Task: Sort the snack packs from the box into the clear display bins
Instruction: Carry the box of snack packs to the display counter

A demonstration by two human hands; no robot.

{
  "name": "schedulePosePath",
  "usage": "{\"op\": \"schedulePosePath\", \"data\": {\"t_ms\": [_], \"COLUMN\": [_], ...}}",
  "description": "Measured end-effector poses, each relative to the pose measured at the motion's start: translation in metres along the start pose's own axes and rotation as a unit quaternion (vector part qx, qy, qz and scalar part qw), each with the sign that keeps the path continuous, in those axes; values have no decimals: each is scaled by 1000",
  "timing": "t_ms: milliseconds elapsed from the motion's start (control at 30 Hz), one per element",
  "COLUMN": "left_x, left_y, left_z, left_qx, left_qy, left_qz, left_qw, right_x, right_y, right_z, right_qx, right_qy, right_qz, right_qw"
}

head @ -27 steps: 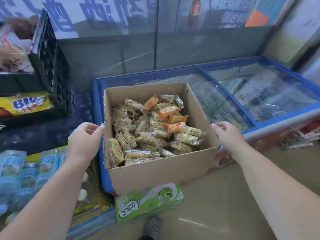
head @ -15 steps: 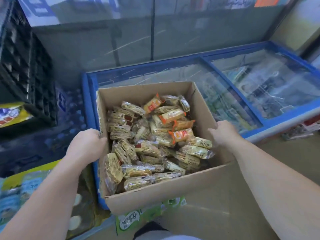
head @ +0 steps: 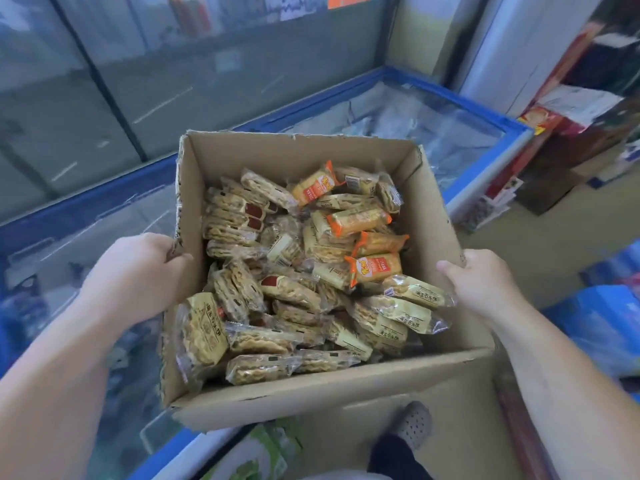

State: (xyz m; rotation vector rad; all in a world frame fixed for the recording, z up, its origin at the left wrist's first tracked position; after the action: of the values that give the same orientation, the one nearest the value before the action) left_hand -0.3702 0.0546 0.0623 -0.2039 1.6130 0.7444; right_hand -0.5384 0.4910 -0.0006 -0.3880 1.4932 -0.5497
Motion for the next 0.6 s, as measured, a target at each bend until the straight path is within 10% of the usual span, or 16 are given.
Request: {"op": "schedulePosePath", "data": {"t_ms": [600], "left_x": [237], "left_y": [567], "left_z": [-115], "left_qx": [201], "left_qy": [-117], "left_qz": [-26], "left_qw": [972], "right_x": [-259], "right_y": [359], "right_z": [-263], "right_qx": [189], "right_qy": [116], "right_qz": [59], "right_qw": [973]}}
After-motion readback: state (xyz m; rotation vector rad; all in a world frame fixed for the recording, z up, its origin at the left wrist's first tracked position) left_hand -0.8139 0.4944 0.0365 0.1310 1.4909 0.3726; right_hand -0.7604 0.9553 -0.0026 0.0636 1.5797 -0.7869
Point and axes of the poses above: each hand's wrist, its own z-axis away from the middle knuckle, its own x-axis out of the palm, y = z × x, the point moved 5 cm from there along -z, towards the middle knuckle, and after that the axes turned 6 degrees about y, right-handed, at the moved point
